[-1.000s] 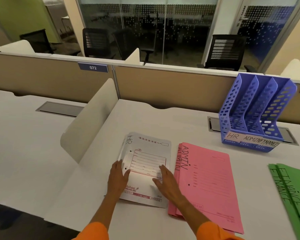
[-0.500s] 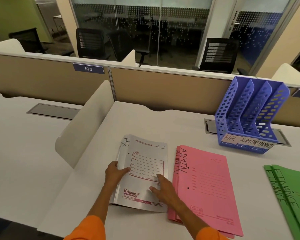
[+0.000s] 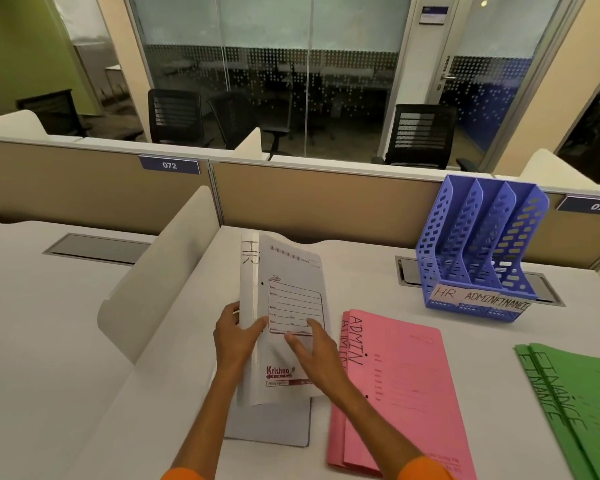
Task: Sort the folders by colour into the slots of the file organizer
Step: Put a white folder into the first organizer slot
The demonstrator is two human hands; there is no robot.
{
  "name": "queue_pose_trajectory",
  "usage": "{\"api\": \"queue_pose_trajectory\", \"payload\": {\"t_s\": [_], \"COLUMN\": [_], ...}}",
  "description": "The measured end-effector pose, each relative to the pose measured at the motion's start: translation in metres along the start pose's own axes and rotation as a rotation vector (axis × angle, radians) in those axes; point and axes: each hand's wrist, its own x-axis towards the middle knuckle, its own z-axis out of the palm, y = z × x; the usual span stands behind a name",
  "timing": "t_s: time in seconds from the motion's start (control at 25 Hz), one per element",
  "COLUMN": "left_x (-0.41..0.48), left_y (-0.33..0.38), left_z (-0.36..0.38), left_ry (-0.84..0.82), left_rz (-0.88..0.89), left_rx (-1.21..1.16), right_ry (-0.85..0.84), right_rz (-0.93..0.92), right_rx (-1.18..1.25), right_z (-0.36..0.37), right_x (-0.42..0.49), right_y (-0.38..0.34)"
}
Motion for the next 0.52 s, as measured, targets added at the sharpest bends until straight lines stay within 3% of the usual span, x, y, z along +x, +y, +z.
{"api": "queue_pose_trajectory", "payload": {"t_s": [0.12,0.28,0.36,0.52], "left_x": [-0.02,-0.059,-0.077,-0.091], "left_y": [0.03,0.059,0.066,0.068], "left_z": [0.026,0.069,0.094,0.144], "left_ry": [0.053,0.005,-0.047,-0.135], "left_rz": [0.089,0.219,0.292,0.242], "left_rx": [-0.073,-0.191,-0.22,-0.283], "right_ry": [0.07,0.165,0.235,0.4], "right_rz": [0.0,-0.067,-0.048,0.005], "right_rx": [0.017,0.054,-0.028,-0.229], "right_z": [-0.022,-0.054,-0.068,-0.103], "right_x": [0.007,0.004,-0.001,-0.001], "right_y": [-0.033,-0.071,-0.08,-0.073]}}
